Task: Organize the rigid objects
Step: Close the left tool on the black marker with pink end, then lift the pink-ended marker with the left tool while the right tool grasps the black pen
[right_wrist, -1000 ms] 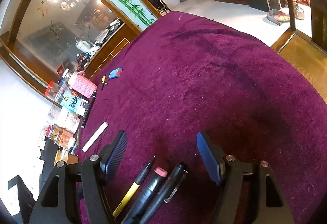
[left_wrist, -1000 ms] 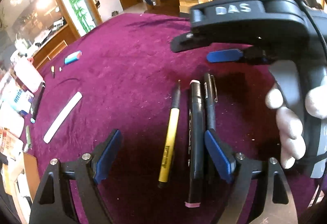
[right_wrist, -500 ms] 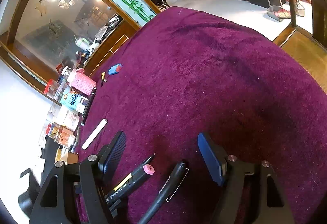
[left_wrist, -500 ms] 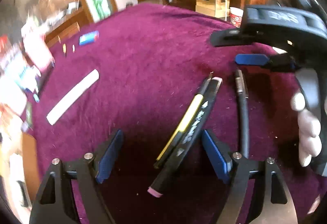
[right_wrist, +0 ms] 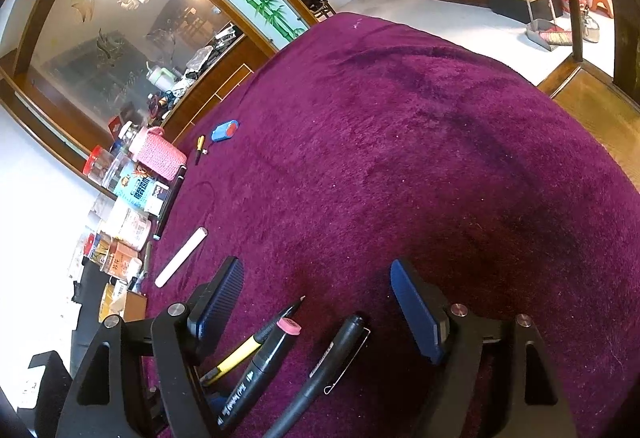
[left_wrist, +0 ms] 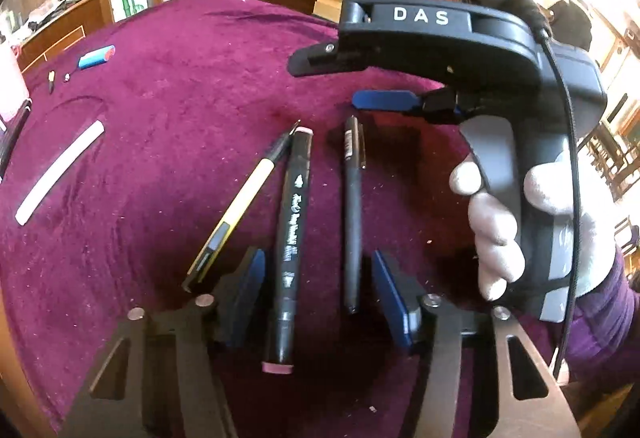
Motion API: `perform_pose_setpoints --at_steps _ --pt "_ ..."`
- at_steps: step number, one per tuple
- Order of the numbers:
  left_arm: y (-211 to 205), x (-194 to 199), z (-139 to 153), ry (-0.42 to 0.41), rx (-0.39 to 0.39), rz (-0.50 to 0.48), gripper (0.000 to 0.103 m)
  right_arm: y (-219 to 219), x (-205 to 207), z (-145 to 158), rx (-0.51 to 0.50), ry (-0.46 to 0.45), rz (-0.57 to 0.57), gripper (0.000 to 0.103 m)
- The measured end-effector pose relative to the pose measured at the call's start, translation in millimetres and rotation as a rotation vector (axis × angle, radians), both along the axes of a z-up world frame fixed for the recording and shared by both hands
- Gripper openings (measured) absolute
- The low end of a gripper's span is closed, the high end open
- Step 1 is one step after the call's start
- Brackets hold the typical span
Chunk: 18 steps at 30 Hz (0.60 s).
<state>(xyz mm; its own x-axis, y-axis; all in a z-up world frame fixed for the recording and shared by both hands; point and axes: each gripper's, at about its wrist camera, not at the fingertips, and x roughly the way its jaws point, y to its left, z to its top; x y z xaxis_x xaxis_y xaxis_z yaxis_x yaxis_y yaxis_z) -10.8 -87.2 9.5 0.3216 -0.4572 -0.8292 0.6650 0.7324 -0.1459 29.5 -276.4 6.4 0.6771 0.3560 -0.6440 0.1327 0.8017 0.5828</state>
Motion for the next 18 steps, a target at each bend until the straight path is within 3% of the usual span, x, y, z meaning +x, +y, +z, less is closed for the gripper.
perform_pose_setpoints --at_steps 4,11,14,18 --pt "-7.6 4.8 -0.3 0.005 0.021 0.010 0.042 -0.3 -0.1 0.0 0.000 0.000 0.000 0.080" --pt "-10.0 19.6 1.8 0.031 -0.017 0.049 0.039 0.9 0.2 0.6 -0.004 0.000 0.001 0.080" --pt "-12.1 12.0 2.7 0.042 -0.037 0.037 0.023 1.2 0.1 0.7 -0.003 -0.002 0.003 0.081" --pt "-3.8 -5.5 2.9 0.046 -0.050 0.034 0.023 2.9 0.0 0.9 -0.008 -0.003 0.006 0.081"
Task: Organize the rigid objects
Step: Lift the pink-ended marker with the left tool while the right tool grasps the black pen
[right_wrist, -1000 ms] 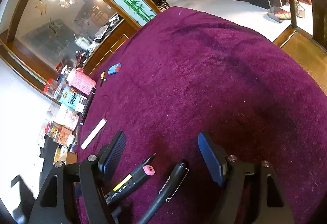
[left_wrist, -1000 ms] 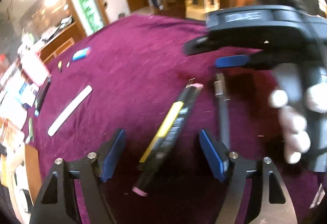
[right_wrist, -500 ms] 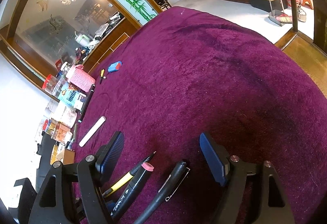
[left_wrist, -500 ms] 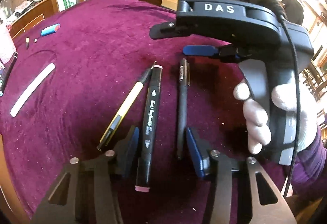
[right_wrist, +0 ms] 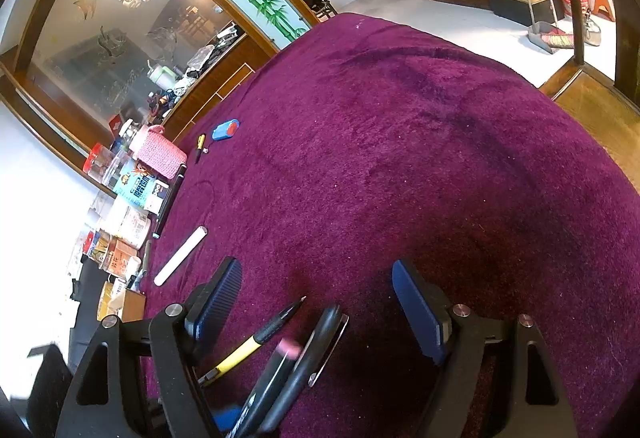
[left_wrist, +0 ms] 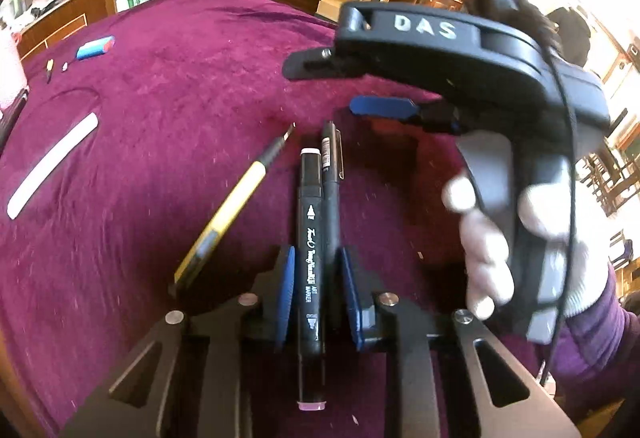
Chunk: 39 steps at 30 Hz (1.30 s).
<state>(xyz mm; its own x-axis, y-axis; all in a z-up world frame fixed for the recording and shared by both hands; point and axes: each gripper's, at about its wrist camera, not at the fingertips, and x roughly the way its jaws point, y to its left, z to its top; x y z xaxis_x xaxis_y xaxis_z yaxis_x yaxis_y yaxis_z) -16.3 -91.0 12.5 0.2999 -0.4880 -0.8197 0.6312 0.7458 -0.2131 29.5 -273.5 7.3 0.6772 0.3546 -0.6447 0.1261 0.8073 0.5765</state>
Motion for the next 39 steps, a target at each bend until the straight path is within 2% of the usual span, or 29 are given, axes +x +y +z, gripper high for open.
perform_pose_setpoints --at_steps 7,12,15,18,19,22,24,25,26,27,31,35,39 --pt "38.7 -7.4 -4.4 0.130 -0.144 0.076 0.022 0.6 0.7 -0.6 -0.009 -0.003 0.006 0.083" --pt "54.2 -15.1 -6.6 0.150 -0.174 0.148 0.017 4.8 1.1 0.4 -0.038 -0.011 0.021 0.085" --pt "54.4 -26.0 -1.3 0.092 -0.112 0.172 0.017 8.2 1.7 1.0 -0.064 -0.014 0.030 0.086" --pt "40.8 -33.4 2.3 0.020 -0.004 0.165 0.017 10.2 1.5 1.4 -0.084 -0.017 0.036 0.086" --pt "30.1 -35.8 3.2 -0.017 0.055 0.156 0.017 10.8 1.3 1.3 -0.087 -0.016 0.036 0.086" --pt "7.8 -42.2 1.7 -0.127 0.170 0.110 0.025 7.9 -0.7 4.9 -0.087 -0.012 0.015 0.086" --pt "-0.1 -40.5 -1.2 -0.182 0.184 0.102 0.025 3.8 -14.6 14.1 -0.095 -0.034 -0.017 0.086" --pt "2.7 -38.4 -1.3 -0.172 0.161 0.106 0.024 2.8 -22.6 18.5 -0.093 -0.043 -0.022 0.086" --pt "8.3 -36.8 -0.7 -0.153 0.133 0.115 0.017 3.4 -31.0 22.2 -0.092 -0.047 -0.019 0.087" --pt "16.0 -35.4 -0.4 -0.137 0.107 0.134 0.014 5.6 -40.0 25.8 -0.100 -0.040 -0.006 0.087" --pt "53.5 -35.0 5.1 -0.047 -0.045 0.202 0.014 29.7 -72.2 29.3 -0.213 0.003 0.091 0.086" --pt "93.2 -54.4 23.8 -0.070 -0.159 0.263 0.014 59.0 -79.8 15.3 -0.236 0.066 0.177 0.079" --pt "128.5 -78.9 47.3 -0.122 -0.231 0.307 0.014 92.3 -74.1 8.4 -0.355 0.094 0.189 0.077"
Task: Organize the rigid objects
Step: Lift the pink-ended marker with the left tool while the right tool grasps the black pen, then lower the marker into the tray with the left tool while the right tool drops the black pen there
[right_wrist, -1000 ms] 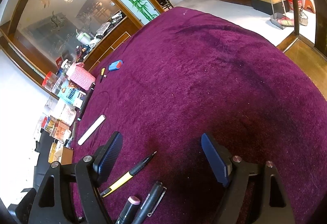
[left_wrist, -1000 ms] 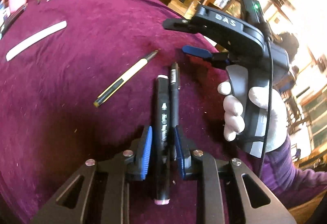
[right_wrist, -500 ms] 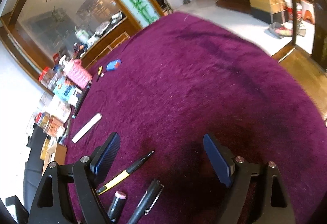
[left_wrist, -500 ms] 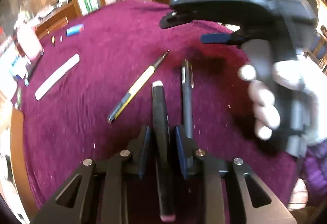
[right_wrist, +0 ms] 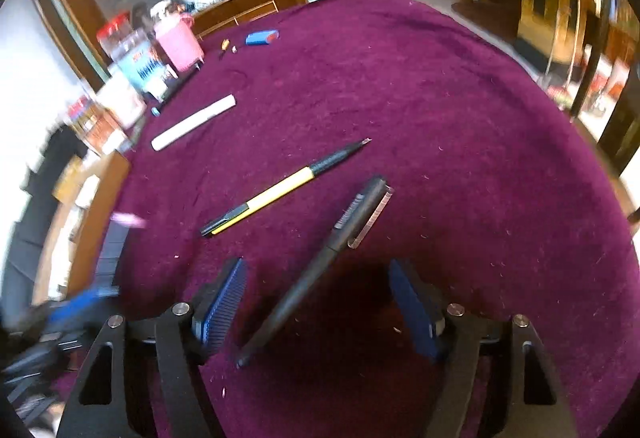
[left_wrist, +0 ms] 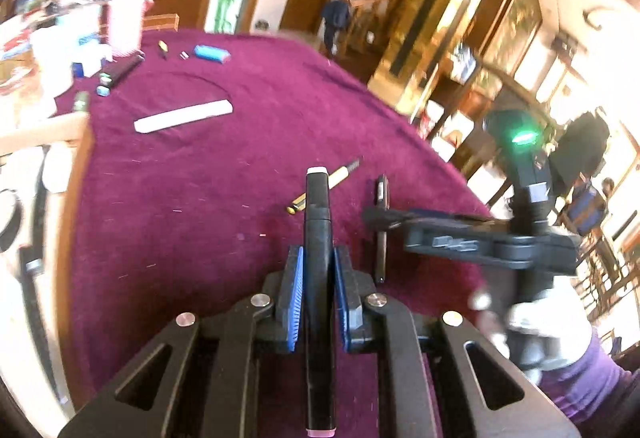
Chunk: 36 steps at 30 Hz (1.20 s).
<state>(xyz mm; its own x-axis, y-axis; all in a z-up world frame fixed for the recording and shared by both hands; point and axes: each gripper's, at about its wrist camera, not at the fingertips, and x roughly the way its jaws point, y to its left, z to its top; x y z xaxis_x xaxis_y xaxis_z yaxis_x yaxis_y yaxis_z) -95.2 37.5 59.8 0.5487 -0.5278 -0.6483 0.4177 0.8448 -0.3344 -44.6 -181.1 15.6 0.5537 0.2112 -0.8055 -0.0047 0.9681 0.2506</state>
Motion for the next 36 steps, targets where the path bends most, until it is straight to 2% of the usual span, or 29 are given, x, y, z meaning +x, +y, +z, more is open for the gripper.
perform_pose_setpoints --at_steps 2,4,5,6,9,10,16,21,23,28,33,36 --pt "17.2 -10.9 9.6 -0.018 -0.035 0.019 0.014 15.0 4.9 -2.2 -0.089 0.015 -0.006 0.077" --pt "33.5 -19.4 15.7 -0.038 -0.057 0.048 0.014 32.1 11.9 -6.1 -0.217 0.023 0.008 0.071" --pt "42.2 -22.8 17.6 -0.048 -0.068 0.065 0.014 34.8 13.3 -6.5 -0.247 0.020 0.007 0.059" --pt "51.2 -25.9 18.7 -0.057 -0.076 0.082 0.014 36.5 13.7 -5.3 -0.248 0.008 0.018 0.037" --pt "76.5 -32.7 18.8 -0.063 -0.102 0.132 0.014 29.5 10.8 -3.1 -0.229 0.002 0.022 0.015" --pt "88.0 -34.4 17.7 -0.060 -0.114 0.154 0.014 23.1 9.1 -2.4 -0.198 0.004 0.017 0.012" --pt "150.6 -48.8 11.5 -0.053 -0.141 0.284 0.014 12.7 -2.9 5.7 0.011 0.000 0.019 0.011" --pt "198.2 -56.1 5.4 -0.040 -0.130 0.417 0.014 31.3 -11.2 23.5 0.179 -0.042 0.113 0.011" --pt "216.6 -55.5 -0.5 -0.015 -0.121 0.479 0.014 49.1 -12.1 34.2 0.252 -0.048 0.178 0.011" --pt "241.2 -52.7 -13.2 0.053 -0.087 0.579 0.014 104.4 -11.7 53.3 0.338 -0.032 0.333 0.012" --pt "247.4 -45.8 -24.0 0.122 -0.050 0.634 0.015 178.1 -2.6 52.6 0.366 0.031 0.472 0.012" --pt "253.5 -37.7 -30.3 0.171 -0.058 0.653 0.015 214.1 0.4 45.2 0.375 0.078 0.528 0.012"
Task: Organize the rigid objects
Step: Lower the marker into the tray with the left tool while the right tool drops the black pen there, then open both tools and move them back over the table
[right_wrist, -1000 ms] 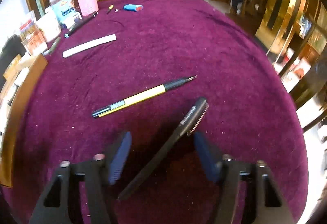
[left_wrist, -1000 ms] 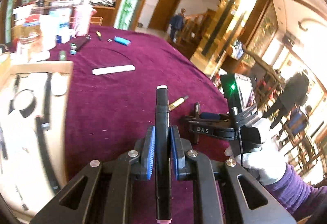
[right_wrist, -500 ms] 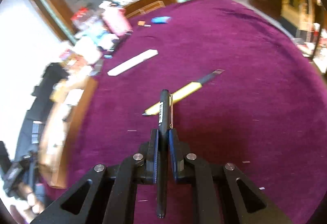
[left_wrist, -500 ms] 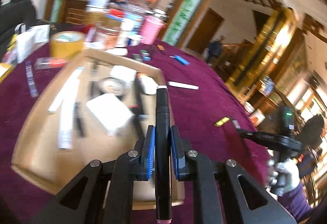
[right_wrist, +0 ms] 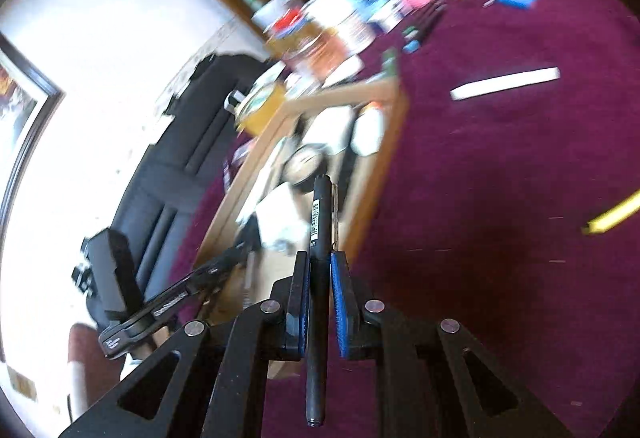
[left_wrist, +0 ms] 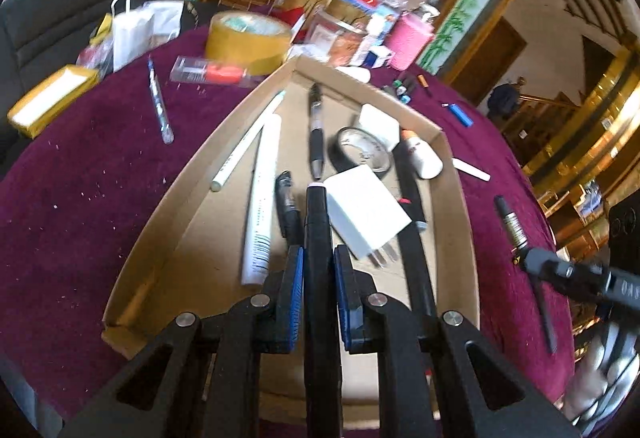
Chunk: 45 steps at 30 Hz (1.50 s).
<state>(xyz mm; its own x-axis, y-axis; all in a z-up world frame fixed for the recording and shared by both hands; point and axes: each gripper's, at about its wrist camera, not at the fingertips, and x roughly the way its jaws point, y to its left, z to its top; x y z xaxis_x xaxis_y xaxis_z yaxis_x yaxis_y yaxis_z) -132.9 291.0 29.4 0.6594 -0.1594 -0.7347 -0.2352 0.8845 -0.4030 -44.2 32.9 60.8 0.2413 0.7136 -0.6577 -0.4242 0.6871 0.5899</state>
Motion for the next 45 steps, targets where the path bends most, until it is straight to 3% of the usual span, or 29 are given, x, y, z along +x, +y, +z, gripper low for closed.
perform_pose_setpoints --at_steps 7,11,13,17,23,28,31,33,35,39,41,43,45 --pt "-4.4 9.7 -6.9 0.010 -0.055 -0.015 0.021 82.9 -3.9 -23.8 -0.068 0.040 0.147 0.012" --pt "4.0 0.4 4.7 -0.055 -0.062 0.040 0.048 106.5 -7.7 -37.2 -0.114 0.043 0.202 0.013" --pt "6.7 -8.0 14.4 -0.097 -0.037 0.064 0.051 116.5 -9.5 -40.8 -0.138 0.036 0.223 0.012" --pt "12.1 -20.5 30.6 -0.158 -0.002 0.110 0.073 129.5 -6.0 -49.1 -0.175 0.021 0.233 0.013" --pt "14.7 -27.6 37.2 -0.178 0.025 0.141 0.076 138.7 -0.5 -49.2 -0.289 -0.099 0.201 0.015" --pt "10.8 -29.5 38.8 -0.179 0.037 0.139 0.076 123.9 1.1 -42.2 -0.229 -0.073 0.197 0.016" --pt "4.9 -31.8 44.6 -0.194 0.081 0.147 0.076 102.4 0.1 -31.1 -0.192 -0.085 0.148 0.028" --pt "-1.6 -34.4 50.6 -0.214 0.121 0.154 0.080 88.4 -0.1 -23.9 -0.174 -0.114 0.106 0.048" --pt "-9.5 -37.6 56.4 -0.233 0.176 0.165 0.084 69.5 -3.1 -15.9 -0.168 -0.151 0.051 0.058" --pt "-36.4 -50.7 75.7 -0.315 0.343 0.201 0.087 36.2 -13.3 -7.7 -0.200 -0.252 -0.050 0.068" --pt "-48.4 -59.8 86.3 -0.370 0.410 0.232 0.095 24.6 -20.8 -5.8 -0.226 -0.299 -0.095 0.071" --pt "-63.8 -75.3 101.0 -0.460 0.493 0.286 0.102 16.0 -27.2 -0.4 -0.260 -0.366 -0.144 0.073" --pt "-76.1 -89.7 113.3 -0.561 0.533 0.303 0.103 10.7 -33.3 5.0 -0.290 -0.428 -0.176 0.080"
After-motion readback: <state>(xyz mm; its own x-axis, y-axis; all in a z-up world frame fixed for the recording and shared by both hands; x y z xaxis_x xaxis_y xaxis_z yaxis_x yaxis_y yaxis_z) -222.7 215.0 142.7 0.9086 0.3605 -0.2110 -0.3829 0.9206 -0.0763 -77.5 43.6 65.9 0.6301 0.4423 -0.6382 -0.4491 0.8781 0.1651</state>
